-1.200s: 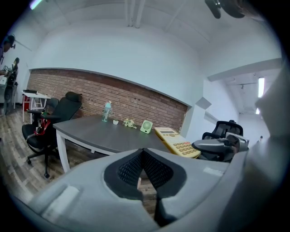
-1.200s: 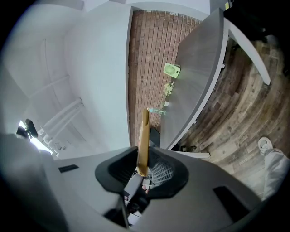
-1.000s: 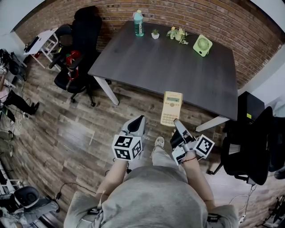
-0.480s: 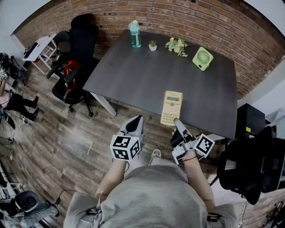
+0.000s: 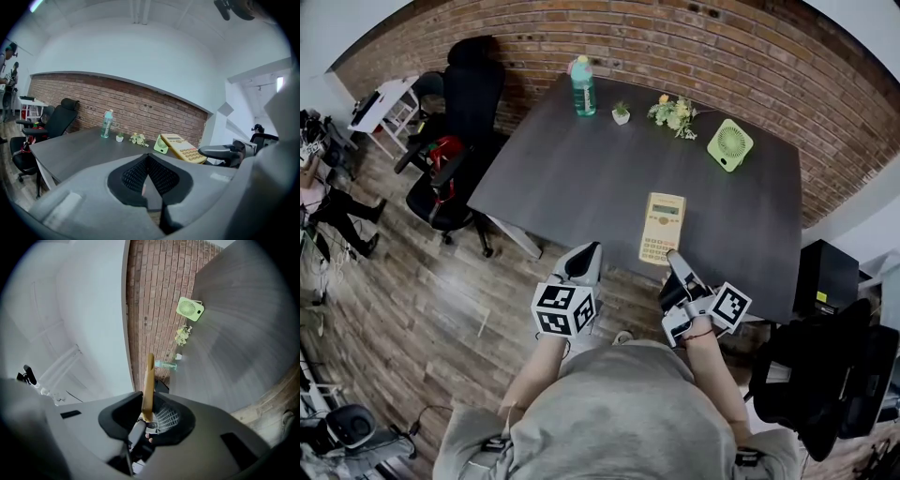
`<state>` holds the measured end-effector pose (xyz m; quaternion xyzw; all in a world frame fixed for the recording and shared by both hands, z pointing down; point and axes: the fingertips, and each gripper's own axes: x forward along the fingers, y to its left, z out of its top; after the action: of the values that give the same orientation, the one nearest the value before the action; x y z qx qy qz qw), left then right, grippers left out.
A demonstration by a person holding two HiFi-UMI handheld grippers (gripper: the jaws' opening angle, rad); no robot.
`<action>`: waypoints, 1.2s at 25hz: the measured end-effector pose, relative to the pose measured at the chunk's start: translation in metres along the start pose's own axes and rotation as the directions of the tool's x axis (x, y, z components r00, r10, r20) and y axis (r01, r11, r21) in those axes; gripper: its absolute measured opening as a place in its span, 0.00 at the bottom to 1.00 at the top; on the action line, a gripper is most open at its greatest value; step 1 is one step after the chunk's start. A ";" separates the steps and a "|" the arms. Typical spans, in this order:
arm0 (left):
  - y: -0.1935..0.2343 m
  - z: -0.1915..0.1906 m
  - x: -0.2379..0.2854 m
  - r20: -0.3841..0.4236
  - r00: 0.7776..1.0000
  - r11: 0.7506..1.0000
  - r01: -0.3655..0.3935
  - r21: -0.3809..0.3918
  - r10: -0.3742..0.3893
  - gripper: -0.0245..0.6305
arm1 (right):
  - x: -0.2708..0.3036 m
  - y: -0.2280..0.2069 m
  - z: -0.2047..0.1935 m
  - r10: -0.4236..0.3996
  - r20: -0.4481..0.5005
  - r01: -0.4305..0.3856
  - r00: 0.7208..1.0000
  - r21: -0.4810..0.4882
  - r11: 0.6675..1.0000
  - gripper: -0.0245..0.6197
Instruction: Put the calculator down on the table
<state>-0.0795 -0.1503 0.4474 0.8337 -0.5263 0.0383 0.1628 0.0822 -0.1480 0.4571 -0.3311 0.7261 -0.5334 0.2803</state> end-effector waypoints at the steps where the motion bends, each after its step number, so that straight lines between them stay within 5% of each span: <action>1: 0.002 0.001 0.005 0.001 1.000 1.000 -0.002 -0.002 0.002 0.07 | 0.004 -0.001 0.003 0.003 -0.002 -0.003 1.000 0.000 1.000 0.15; 16: 0.017 -0.003 0.040 -0.025 0.999 1.000 -0.022 -0.017 0.022 0.07 | 0.041 -0.030 0.030 -0.028 -0.007 0.029 1.000 0.036 0.999 0.15; 30: 0.046 0.003 0.096 -0.056 0.998 0.999 0.041 -0.003 -0.041 0.07 | 0.086 -0.090 0.065 -0.151 0.036 0.150 0.988 0.023 0.988 0.15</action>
<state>-0.0778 -0.2523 0.4779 0.8428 -0.5043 0.0576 0.1792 0.0942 -0.2723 0.5210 -0.3921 0.6882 -0.5541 0.2559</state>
